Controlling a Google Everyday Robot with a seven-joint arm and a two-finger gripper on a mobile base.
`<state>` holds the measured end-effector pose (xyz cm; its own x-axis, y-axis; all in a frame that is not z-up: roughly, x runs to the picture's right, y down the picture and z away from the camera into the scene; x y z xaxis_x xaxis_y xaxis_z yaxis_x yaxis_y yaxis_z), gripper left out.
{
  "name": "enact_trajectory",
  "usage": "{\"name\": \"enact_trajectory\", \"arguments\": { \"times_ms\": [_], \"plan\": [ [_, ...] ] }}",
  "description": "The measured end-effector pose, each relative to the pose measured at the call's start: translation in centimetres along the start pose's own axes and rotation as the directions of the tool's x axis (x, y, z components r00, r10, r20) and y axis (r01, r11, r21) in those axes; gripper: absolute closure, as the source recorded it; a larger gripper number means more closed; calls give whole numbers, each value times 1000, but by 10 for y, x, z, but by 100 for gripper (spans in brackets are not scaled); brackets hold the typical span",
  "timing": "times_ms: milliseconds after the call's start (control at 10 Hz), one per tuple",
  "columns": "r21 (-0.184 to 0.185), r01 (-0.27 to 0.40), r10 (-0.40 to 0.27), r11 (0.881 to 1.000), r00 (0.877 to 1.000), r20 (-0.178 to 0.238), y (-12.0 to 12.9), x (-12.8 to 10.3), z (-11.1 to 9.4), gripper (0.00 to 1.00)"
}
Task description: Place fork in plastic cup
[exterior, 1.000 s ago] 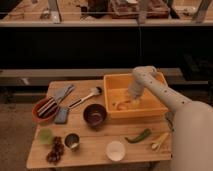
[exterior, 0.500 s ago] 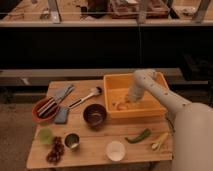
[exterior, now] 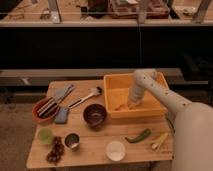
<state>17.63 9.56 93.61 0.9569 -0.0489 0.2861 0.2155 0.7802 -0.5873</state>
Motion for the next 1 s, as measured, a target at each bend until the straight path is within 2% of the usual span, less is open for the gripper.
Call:
{"name": "enact_trajectory", "arguments": {
  "times_ms": [100, 400, 600, 800, 1000],
  "plan": [
    [16, -8, 8, 1000, 1000, 5, -1, 3, -9, 85],
    [108, -25, 22, 994, 999, 28, -4, 1, -67, 85],
    [172, -34, 29, 984, 999, 33, -5, 0, -110, 85],
    [216, -39, 30, 976, 999, 42, -5, -2, -136, 85],
    [229, -35, 22, 973, 998, 59, -5, -4, -141, 85]
  ]
}}
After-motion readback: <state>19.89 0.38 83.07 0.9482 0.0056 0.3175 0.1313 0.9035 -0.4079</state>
